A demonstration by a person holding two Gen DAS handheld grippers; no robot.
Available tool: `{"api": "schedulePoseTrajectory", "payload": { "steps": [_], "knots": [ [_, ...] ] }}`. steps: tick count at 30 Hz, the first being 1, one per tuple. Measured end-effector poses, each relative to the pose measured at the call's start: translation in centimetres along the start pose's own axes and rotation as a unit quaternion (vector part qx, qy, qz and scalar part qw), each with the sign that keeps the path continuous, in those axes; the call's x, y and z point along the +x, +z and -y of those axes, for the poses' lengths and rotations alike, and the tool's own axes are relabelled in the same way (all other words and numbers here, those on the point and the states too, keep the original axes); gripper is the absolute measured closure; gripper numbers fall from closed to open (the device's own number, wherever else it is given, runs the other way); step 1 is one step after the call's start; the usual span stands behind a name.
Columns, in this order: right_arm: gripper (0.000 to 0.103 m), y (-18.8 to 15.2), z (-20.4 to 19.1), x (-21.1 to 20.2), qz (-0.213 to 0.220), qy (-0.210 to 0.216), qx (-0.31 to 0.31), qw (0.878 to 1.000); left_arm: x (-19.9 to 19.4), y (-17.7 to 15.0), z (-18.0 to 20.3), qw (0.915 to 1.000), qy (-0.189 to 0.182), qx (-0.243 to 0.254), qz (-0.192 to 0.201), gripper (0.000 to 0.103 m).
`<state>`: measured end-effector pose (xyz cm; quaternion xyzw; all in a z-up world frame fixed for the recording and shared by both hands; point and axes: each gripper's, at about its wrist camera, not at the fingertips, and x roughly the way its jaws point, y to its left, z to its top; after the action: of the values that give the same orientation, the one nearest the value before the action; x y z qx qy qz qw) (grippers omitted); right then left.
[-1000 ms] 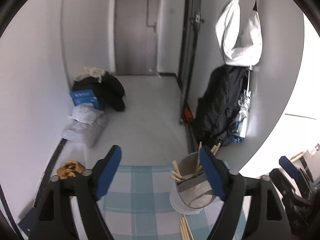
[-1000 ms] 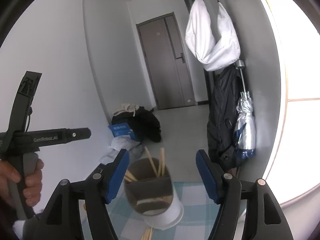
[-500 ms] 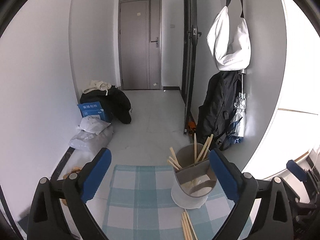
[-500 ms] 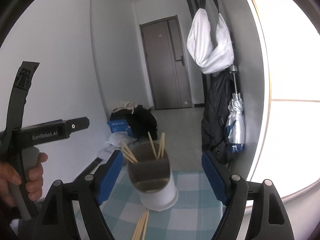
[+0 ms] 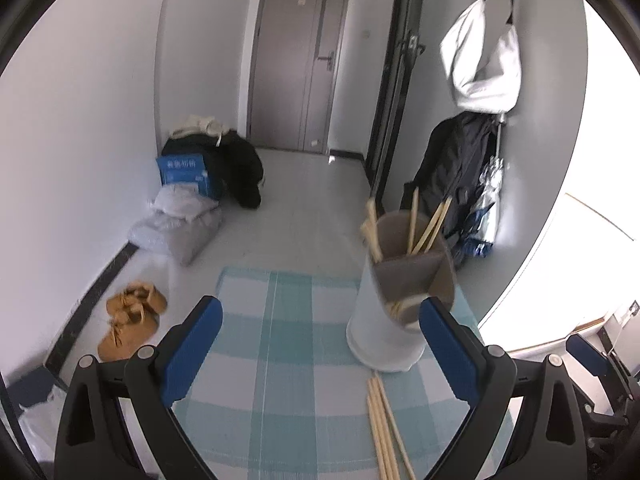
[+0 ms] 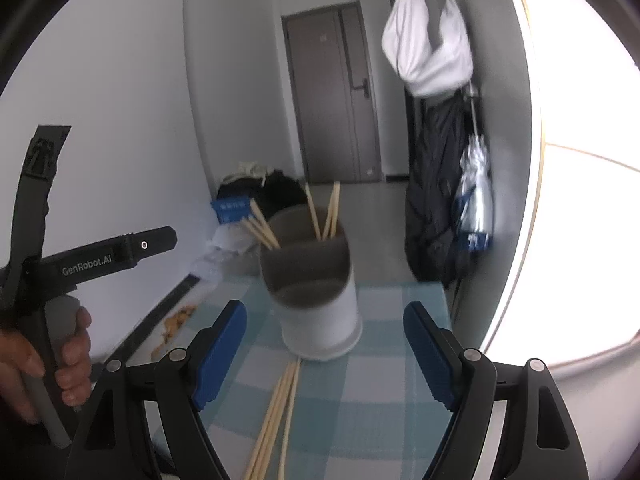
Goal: Organize utensils
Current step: 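Lower both open grippers back to the chopstick pile, then close the right gripper on a chopstick in the pile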
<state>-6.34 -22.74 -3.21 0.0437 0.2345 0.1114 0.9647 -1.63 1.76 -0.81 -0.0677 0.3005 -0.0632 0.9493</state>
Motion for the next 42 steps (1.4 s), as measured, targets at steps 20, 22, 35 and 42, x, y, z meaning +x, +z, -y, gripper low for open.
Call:
{"api": "schedulePoseTrajectory", "payload": {
  "steps": [20, 22, 35, 42],
  "knots": [
    [0.028, -5.8, -2.4, 10.7, -0.202, -0.015, -0.051, 0.978, 6.3, -4.0, -2.9, 0.9951, 0.017, -0.015, -0.096, 0.007],
    [0.03, -6.3, -2.9, 11.7, -0.217, -0.017, -0.061, 0.974, 7.0, -3.9, -3.6, 0.9925, 0.008, -0.028, -0.119, 0.007],
    [0.06, -8.7, -4.2, 14.2, -0.277, -0.021, -0.069, 0.958, 8.1, -3.8, -5.1, 0.9859, 0.057, -0.033, -0.153, 0.007],
    [0.082, -9.3, -5.4, 14.3, -0.295, -0.014, -0.088, 0.951, 8.3, -3.7, -5.7, 0.9835, 0.05, -0.06, -0.163, 0.007]
  ]
}}
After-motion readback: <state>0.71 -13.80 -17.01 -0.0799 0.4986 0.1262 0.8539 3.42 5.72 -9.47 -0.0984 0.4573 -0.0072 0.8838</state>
